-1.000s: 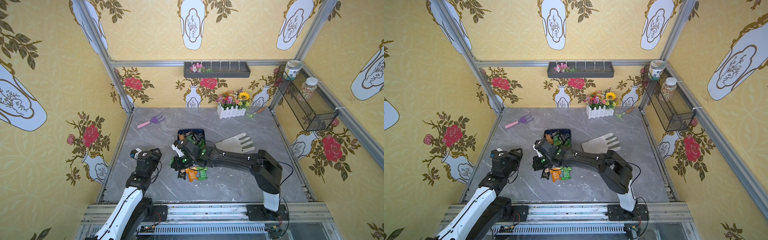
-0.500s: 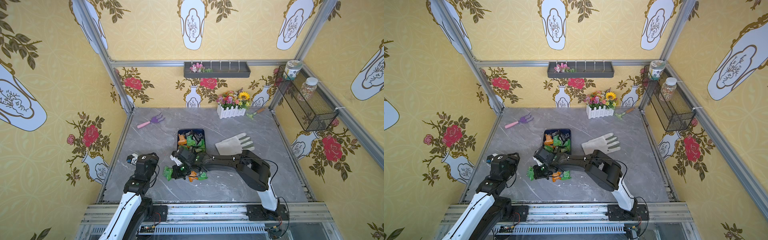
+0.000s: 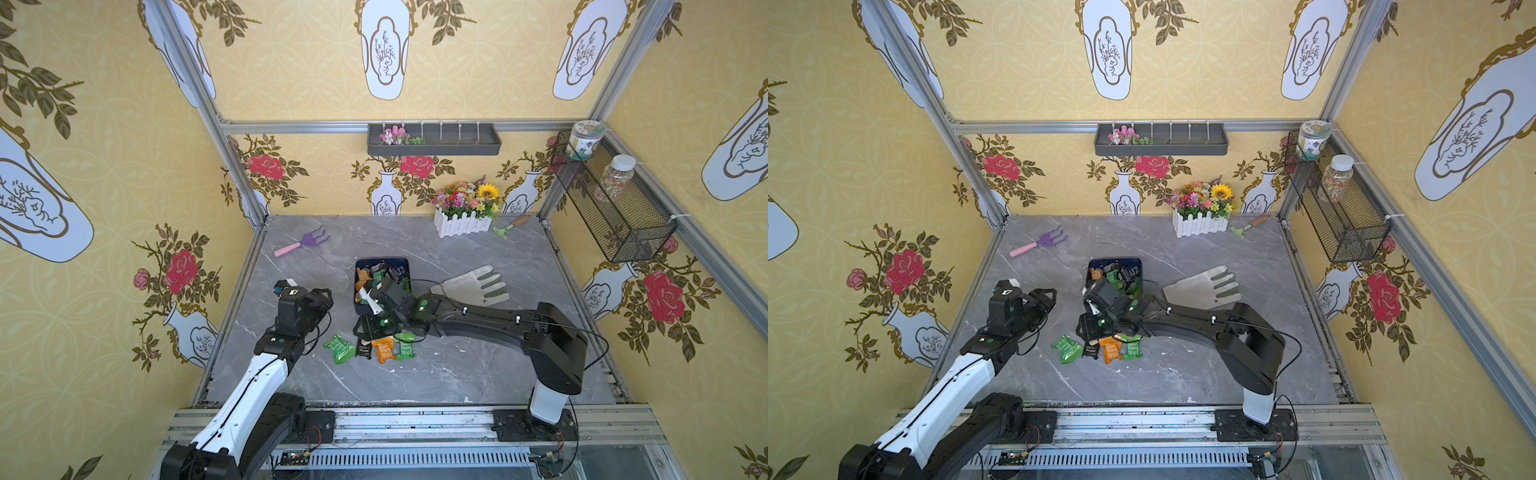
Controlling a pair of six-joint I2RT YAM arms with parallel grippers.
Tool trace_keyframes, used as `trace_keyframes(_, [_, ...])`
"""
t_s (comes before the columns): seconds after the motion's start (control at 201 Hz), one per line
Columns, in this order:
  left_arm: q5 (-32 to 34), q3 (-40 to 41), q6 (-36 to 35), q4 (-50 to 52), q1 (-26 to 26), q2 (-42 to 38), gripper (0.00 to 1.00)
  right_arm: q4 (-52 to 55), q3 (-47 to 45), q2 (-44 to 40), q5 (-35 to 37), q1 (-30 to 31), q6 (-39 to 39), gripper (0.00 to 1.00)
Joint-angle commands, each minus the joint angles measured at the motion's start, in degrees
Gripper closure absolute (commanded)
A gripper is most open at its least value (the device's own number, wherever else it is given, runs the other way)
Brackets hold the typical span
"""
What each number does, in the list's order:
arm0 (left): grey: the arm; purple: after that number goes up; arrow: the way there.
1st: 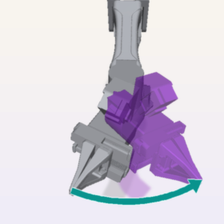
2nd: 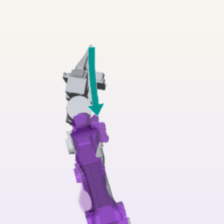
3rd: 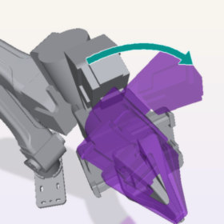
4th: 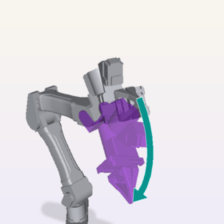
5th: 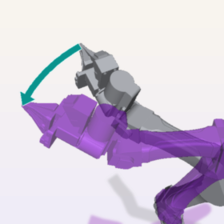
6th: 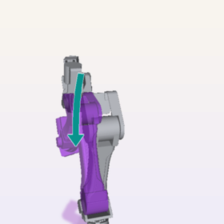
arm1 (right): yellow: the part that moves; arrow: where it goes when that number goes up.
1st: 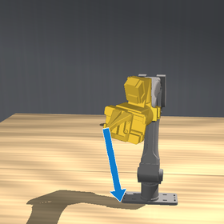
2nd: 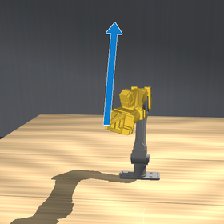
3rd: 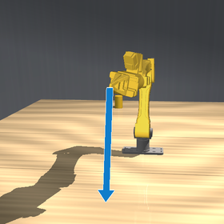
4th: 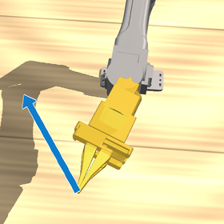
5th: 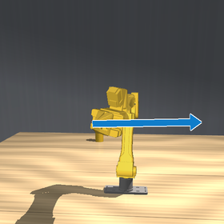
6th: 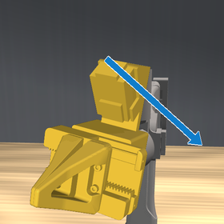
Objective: Take the cookies out of the storage box
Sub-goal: Place the cookie at the center of the board, then pick up the cookie from the storage box.
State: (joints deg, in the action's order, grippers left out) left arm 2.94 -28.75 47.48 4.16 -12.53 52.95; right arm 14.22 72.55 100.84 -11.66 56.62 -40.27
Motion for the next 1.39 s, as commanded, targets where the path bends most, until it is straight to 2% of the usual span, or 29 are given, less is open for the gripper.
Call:
trace_keyframes(0.0, [-3.52,-4.04,-10.27,-1.94,-4.32,5.20,0.49,4.07,-4.07,-4.88,9.19,-4.82,-0.14,0.52])
trace_keyframes(0.115, [-3.18,-9.96,-14.47,-0.14,-9.31,13.16,0.48,6.99,-7.44,-8.77,12.68,-10.41,-0.99,0.52])
trace_keyframes(0.224, [-1.59,-15.65,-18.86,2.55,-13.08,20.32,0.45,7.44,-9.42,-11.71,14.20,-12.81,-0.96,0.51])
trace_keyframes(0.279, [-0.49,-19.05,-20.62,5.16,-13.21,23.82,0.41,7.32,-10.12,-12.70,14.34,-13.44,-0.83,0.50])
trace_keyframes(0.304, [0.08,-20.41,-21.62,6.42,-15.10,25.35,0.40,7.32,-10.42,-12.90,14.30,-13.62,-0.70,0.50])
trace_keyframes(0.418, [3.71,-25.91,-25.79,12.12,-15.91,30.38,0.37,6.85,-11.21,-13.69,13.63,-14.36,-0.15,0.49])
trace_keyframes(0.478, [6.89,-28.67,-26.11,14.89,-15.88,32.65,0.40,6.97,-11.43,-13.97,13.90,-14.58,-0.01,0.50])
trace_keyframes(0.548, [10.97,-33.05,-22.70,20.20,-15.88,35.45,0.44,7.03,-11.82,-14.43,14.45,-14.86,0.09,0.49])
trace_keyframes(0.617, [11.05,-36.15,-17.55,23.58,-15.97,37.36,0.45,6.85,-12.04,-14.83,14.94,-15.12,0.18,0.49])
trace_keyframes(0.687, [10.27,-36.80,-11.91,23.66,-16.91,37.88,0.43,6.70,-12.26,-15.12,15.50,-15.33,0.10,0.49])
trace_keyframes(0.822, [14.30,-38.15,-2.66,24.71,-20.59,38.91,0.42,6.61,-12.94,-15.74,16.33,-15.65,0.02,0.49])
trace_keyframes(0.961, [15.76,-41.81,5.72,30.57,-21.57,44.20,0.43,6.07,-14.12,-16.95,16.79,-15.71,-0.15,0.49])
trace_keyframes(1.145, [18.79,-51.08,8.68,39.78,-21.96,53.16,0.41,5.52,-15.74,-18.19,16.83,-16.36,0.19,0.49])
trace_keyframes(1.389, [21.08,-54.24,12.52,44.20,-23.28,57.33,0.43,5.26,-17.30,-20.21,16.44,-17.78,0.64,0.49])
